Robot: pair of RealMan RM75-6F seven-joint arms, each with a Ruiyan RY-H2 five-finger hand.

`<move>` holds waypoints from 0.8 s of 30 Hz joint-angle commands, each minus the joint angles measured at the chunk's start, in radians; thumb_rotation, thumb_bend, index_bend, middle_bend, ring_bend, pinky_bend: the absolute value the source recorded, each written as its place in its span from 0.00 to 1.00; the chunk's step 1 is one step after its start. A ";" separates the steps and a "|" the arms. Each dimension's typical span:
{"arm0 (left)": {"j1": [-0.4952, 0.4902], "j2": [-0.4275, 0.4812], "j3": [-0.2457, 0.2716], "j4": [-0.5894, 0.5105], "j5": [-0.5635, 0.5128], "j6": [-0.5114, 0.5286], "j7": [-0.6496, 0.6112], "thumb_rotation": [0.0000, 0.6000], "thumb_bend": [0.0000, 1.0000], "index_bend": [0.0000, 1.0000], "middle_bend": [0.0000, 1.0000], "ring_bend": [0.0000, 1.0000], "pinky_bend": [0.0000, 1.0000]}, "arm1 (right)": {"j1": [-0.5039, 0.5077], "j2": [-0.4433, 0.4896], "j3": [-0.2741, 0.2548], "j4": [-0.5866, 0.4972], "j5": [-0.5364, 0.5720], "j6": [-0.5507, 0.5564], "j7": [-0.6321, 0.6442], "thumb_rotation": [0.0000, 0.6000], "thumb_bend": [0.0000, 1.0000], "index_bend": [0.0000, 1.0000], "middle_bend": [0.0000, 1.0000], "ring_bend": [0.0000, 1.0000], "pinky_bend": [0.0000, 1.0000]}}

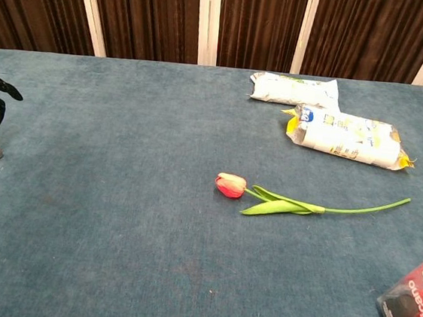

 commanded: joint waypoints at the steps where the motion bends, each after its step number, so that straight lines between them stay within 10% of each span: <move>1: 0.002 0.002 0.000 0.002 0.001 0.000 -0.003 1.00 0.53 0.56 0.09 0.05 0.08 | 0.000 0.000 -0.001 0.000 0.000 -0.001 0.001 1.00 0.19 0.10 0.10 0.10 0.03; 24: 0.003 0.030 -0.010 -0.038 0.002 0.001 -0.005 1.00 0.51 0.29 0.07 0.04 0.08 | 0.000 0.003 -0.001 -0.005 -0.002 -0.001 0.012 1.00 0.19 0.10 0.10 0.10 0.03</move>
